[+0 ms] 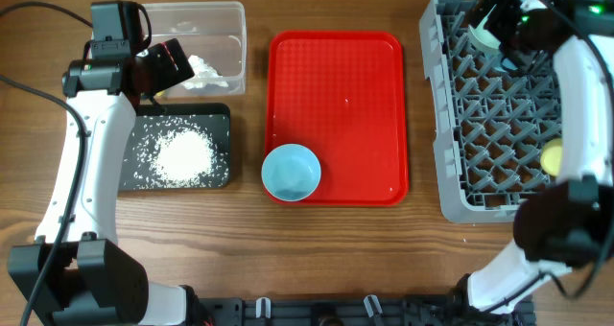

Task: Sort waste into correct bins and load items into the dishwasher rack
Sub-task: 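Place the mint bowl upright in the rack with right gripper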

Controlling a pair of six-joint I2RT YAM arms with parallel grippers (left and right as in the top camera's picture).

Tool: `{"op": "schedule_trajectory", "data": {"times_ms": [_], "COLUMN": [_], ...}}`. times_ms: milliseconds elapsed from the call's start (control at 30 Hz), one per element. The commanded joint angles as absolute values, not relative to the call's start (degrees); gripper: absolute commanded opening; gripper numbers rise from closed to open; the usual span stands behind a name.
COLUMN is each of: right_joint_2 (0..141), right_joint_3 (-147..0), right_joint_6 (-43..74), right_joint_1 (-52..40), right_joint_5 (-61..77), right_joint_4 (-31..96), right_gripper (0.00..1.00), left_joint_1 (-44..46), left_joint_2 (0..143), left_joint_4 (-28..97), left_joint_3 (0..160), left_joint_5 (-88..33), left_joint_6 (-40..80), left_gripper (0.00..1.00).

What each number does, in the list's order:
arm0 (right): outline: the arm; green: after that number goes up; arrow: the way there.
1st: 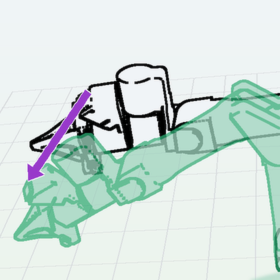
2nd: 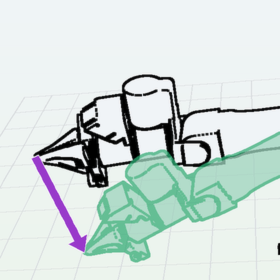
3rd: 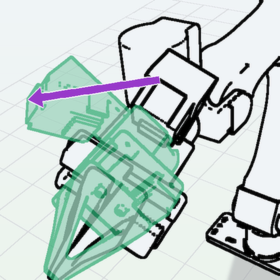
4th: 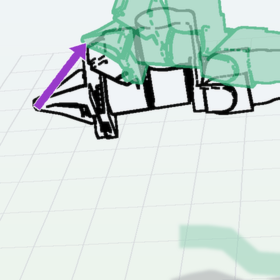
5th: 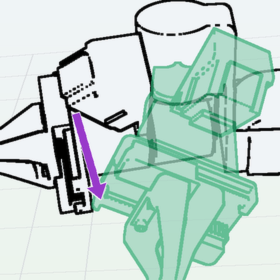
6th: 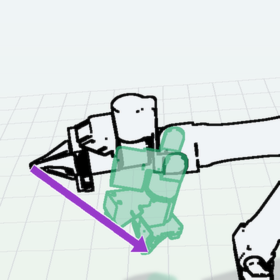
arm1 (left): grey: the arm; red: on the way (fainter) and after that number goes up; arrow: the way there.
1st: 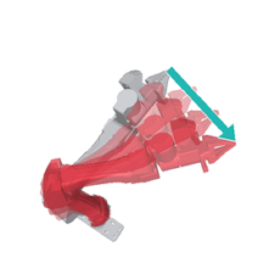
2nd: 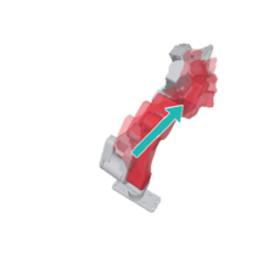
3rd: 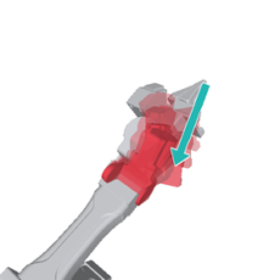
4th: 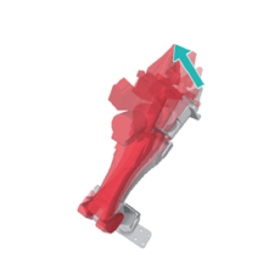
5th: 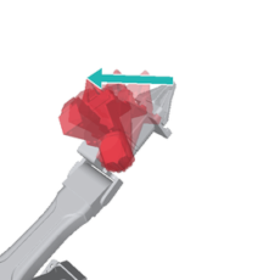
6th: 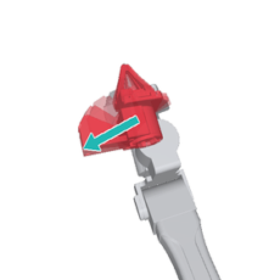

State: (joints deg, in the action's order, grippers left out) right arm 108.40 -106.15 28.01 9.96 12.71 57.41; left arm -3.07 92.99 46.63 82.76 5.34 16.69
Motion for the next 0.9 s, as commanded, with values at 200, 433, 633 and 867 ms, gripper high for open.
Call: {"op": "schedule_trajectory", "data": {"times_ms": [200, 433, 633, 867], "right_joint_2": [114.2, 116.3, 116.6, 116.6], "right_joint_3": [-105.6, -99.9, -97.4, -97.4], "right_joint_6": [41.7, 42.2, 41.3, 32.2], "right_joint_1": [10.1, 10.2, 10.2, 10.1], "right_joint_5": [-1.6, -1.9, -2.0, -3.7], "right_joint_4": [49.9, 47.1, 42.4, 41.5], "right_gripper": [0.73, 0.55, 0.36, 0.04], "left_joint_1": [-3.4, -3.4, -3.4, -3.4], "left_joint_2": [91.8, 91.8, 91.8, 91.8], "left_joint_4": [46.5, 46.5, 46.5, 46.5], "left_joint_3": [82.8, 82.8, 82.8, 82.8], "left_joint_5": [6.0, 6.0, 6.0, 6.0], "left_joint_6": [17.2, 17.2, 17.2, 17.2], "left_gripper": [1.0, 1.0, 1.0, 1.0]}}
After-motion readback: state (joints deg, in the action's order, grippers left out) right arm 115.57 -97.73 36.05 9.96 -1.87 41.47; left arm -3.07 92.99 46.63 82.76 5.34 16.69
